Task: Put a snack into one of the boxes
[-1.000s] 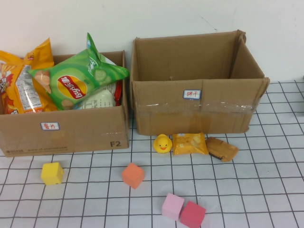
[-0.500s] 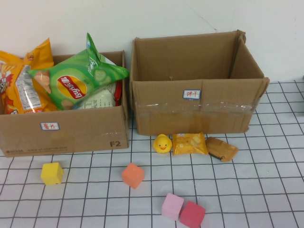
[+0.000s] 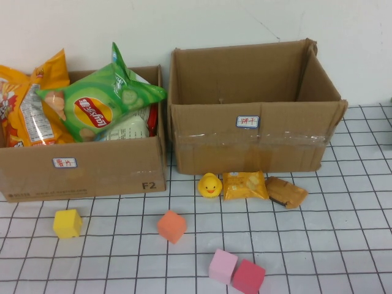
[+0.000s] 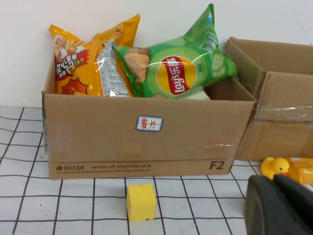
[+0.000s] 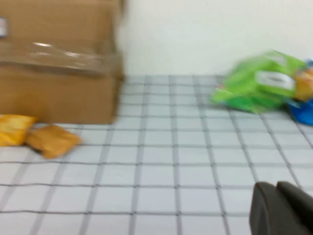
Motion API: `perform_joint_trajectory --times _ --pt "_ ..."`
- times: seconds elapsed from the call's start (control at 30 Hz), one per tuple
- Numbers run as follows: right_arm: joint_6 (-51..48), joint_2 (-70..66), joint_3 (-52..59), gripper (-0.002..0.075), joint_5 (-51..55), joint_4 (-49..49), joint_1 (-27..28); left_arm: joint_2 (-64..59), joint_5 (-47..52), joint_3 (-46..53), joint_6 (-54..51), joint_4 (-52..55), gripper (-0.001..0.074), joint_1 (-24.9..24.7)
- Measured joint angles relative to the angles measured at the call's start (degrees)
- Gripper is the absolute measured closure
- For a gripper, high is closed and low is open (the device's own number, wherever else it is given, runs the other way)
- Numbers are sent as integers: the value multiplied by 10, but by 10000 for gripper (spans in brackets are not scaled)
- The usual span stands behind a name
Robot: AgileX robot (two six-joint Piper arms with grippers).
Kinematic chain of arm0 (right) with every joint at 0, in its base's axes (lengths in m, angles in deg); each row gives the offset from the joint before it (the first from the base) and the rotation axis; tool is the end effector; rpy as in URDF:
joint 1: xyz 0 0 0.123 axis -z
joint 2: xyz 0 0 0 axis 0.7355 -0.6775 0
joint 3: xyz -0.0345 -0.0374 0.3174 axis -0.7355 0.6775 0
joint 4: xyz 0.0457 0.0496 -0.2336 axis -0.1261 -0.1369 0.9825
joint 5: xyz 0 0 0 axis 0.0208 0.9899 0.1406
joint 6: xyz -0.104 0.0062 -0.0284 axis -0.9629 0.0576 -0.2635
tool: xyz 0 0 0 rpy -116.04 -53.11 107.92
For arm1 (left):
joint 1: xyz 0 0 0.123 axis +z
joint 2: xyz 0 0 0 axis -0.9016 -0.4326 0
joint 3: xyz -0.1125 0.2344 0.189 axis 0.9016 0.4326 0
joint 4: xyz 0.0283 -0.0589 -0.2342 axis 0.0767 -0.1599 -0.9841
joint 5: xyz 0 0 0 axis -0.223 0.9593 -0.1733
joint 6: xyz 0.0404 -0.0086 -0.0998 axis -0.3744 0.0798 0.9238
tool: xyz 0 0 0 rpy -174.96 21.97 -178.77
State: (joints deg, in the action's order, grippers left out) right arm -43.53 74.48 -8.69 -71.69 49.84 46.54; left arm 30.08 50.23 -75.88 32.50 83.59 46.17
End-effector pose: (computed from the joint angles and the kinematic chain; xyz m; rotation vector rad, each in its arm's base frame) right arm 0.0279 0.0001 0.1866 -0.0383 1.6760 -0.0167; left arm -0.0031 0.0073 0.2724 0.0369 1.6849 -0.3623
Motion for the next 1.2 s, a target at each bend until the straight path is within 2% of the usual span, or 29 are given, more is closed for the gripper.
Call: perform_joint_trajectory --times 0.1,0.27,1.0,1.2 --pt "-1 0 0 727 28 -1 29 0 0 0 0 0 736 0" --pt "12 0 0 727 95 -1 33 0 0 0 0 0 736 0" --pt "12 0 0 727 97 -1 33 0 0 0 0 0 736 0" --pt "12 0 -1 727 97 -1 33 0 -1 1 0 44 736 6"
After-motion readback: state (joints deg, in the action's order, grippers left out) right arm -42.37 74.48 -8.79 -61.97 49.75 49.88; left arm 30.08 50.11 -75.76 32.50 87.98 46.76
